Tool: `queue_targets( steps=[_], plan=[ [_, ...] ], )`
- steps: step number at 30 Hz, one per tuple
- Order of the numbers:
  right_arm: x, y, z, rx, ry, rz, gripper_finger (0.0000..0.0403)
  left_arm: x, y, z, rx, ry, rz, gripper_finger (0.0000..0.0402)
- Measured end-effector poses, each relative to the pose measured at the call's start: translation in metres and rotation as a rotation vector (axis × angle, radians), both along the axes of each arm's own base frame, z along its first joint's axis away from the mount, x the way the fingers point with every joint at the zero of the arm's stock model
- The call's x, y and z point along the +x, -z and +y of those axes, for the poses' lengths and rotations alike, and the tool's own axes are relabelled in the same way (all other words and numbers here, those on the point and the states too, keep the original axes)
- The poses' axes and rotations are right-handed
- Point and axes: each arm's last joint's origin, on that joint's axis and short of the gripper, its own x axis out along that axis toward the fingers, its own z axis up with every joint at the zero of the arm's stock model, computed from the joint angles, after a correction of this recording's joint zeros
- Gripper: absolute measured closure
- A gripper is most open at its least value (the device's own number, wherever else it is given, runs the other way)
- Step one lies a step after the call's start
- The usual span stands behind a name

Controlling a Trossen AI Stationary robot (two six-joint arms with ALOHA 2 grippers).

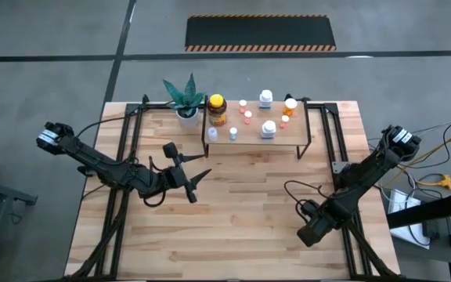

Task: Pick and place medicine bottles onto shelf by color
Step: Put the blue medicine bottle on the shelf

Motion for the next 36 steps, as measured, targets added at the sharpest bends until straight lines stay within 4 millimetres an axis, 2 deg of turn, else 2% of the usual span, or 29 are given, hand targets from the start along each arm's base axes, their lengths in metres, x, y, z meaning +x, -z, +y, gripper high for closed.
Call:
queue_targets(
  steps=[5, 11, 15, 19, 23, 28, 31, 36],
  plan=[
    [0.0, 0.0, 0.0, 0.007, 0.0, -0.007, 0.0285, 0.0, 0.0, 0.0, 0.0, 0.0, 0.0, 0.0194],
    [0.0, -0.004, 0.0, 0.017, -0.015, -0.019, 0.0287, 0.0, 0.0, 0.0, 0.0, 0.0, 0.0, 0.0194],
    [0.01, -0.02, -0.001, 0.053, -0.04, -0.071, 0.0289, 0.0, 0.0, 0.0, -0.003, 0.001, -0.004, 0.0194],
    [0.029, -0.042, -0.009, 0.068, -0.08, -0.134, 0.029, 0.0, 0.0, 0.0, -0.005, 0.001, -0.005, 0.0194],
    [0.052, -0.067, -0.024, 0.042, -0.143, -0.219, 0.029, 0.0, 0.0, 0.0, -0.006, 0.001, -0.006, 0.0194],
    [0.08, -0.11, -0.049, 0.01, -0.308, -0.351, 0.029, 0.001, 0.001, -0.001, -0.002, 0.002, 0.0, 0.0194],
    [0.087, -0.135, -0.073, -0.036, -0.414, -0.363, 0.0291, 0.001, 0.001, -0.001, -0.003, 0.003, -0.001, 0.0194],
    [0.085, -0.172, -0.116, -0.212, -0.624, -0.319, 0.0291, 0.0, 0.001, -0.001, -0.001, 0.005, 0.001, 0.0194]
  ],
)
